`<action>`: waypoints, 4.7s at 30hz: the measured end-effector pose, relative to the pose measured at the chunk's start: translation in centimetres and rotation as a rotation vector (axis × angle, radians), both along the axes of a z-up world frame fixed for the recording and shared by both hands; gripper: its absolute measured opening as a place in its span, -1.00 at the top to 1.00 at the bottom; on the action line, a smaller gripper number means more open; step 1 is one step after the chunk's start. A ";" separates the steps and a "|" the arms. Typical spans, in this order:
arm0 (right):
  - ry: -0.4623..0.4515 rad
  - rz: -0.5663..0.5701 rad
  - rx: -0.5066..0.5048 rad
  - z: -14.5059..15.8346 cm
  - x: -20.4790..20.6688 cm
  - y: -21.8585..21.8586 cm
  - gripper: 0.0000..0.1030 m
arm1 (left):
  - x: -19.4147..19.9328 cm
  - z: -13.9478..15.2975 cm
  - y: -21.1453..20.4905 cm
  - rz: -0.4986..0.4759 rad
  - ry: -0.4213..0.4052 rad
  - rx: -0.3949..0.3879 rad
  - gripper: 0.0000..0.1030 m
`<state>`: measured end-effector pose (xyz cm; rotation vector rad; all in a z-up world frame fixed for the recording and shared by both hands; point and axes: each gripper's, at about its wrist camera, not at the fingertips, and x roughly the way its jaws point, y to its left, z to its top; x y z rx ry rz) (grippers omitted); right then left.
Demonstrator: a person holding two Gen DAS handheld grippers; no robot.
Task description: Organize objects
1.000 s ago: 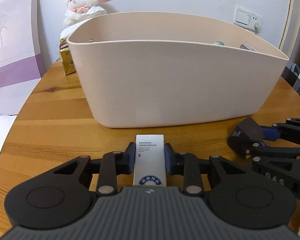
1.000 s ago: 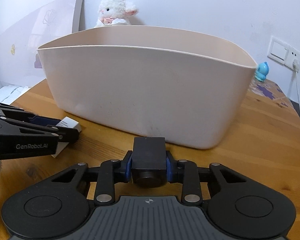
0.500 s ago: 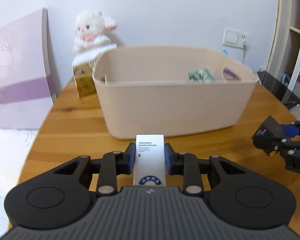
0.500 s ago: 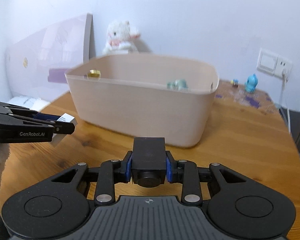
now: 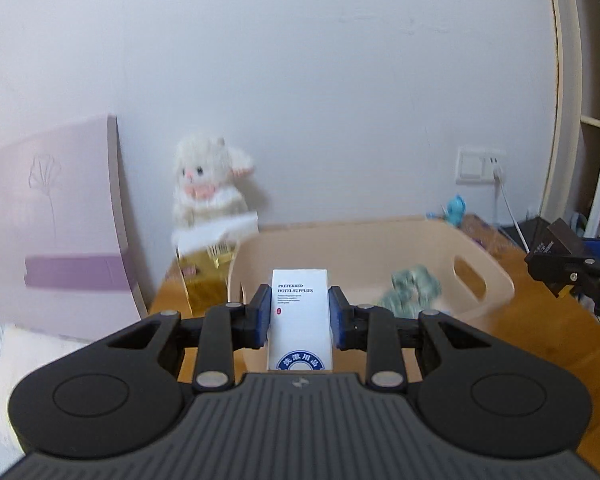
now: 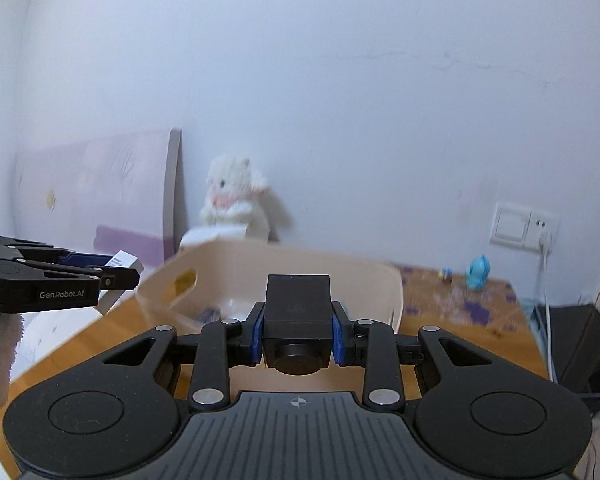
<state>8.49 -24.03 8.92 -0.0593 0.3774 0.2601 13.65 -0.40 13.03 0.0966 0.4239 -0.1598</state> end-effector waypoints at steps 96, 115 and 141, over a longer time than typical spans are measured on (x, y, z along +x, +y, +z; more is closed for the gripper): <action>0.225 -0.064 0.085 -2.8 -8.2 -2.5 -1.00 | -11.1 -4.1 -3.1 0.093 0.116 0.052 -0.72; 0.239 -0.058 0.100 -4.4 -10.5 -2.8 -1.00 | -15.7 -3.4 -3.5 0.056 0.053 0.019 -0.73; 0.247 -0.052 0.058 -4.3 -11.1 -1.9 -1.00 | -16.8 -3.5 -2.6 0.084 0.048 0.031 -0.81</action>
